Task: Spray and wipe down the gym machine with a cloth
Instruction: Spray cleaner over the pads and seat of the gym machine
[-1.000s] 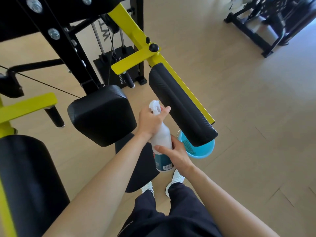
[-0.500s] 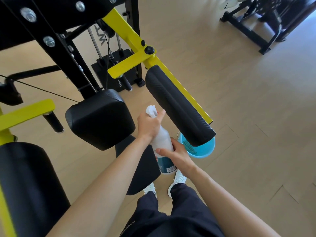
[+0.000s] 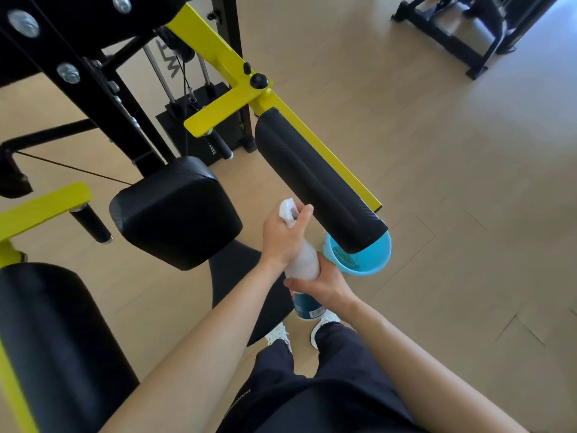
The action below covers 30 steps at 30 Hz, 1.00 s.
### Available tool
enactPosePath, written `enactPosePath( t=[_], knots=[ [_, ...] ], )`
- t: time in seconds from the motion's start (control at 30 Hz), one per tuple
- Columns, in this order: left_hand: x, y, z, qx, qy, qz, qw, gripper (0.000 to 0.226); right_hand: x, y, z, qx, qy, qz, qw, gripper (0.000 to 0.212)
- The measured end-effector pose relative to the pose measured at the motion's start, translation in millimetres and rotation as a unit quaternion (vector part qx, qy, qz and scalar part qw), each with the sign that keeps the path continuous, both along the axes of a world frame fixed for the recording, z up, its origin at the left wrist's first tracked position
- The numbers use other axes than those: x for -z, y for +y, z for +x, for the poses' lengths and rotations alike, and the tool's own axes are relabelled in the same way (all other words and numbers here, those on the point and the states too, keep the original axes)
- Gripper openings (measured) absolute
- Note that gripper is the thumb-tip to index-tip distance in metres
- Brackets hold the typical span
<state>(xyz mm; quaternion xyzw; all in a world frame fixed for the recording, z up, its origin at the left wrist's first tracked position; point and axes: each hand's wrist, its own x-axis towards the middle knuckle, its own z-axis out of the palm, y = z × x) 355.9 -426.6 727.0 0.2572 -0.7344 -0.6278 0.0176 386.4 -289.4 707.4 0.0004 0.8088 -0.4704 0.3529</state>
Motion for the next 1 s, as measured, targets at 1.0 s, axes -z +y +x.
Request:
enactPosePath(
  t=[1.0],
  knots=[
    [17.4,38.8,43.0,0.088,0.026,-0.010,0.996,0.024,37.4,34.7,54.8,0.061,-0.062,-0.040,0.995,0.076]
  ],
)
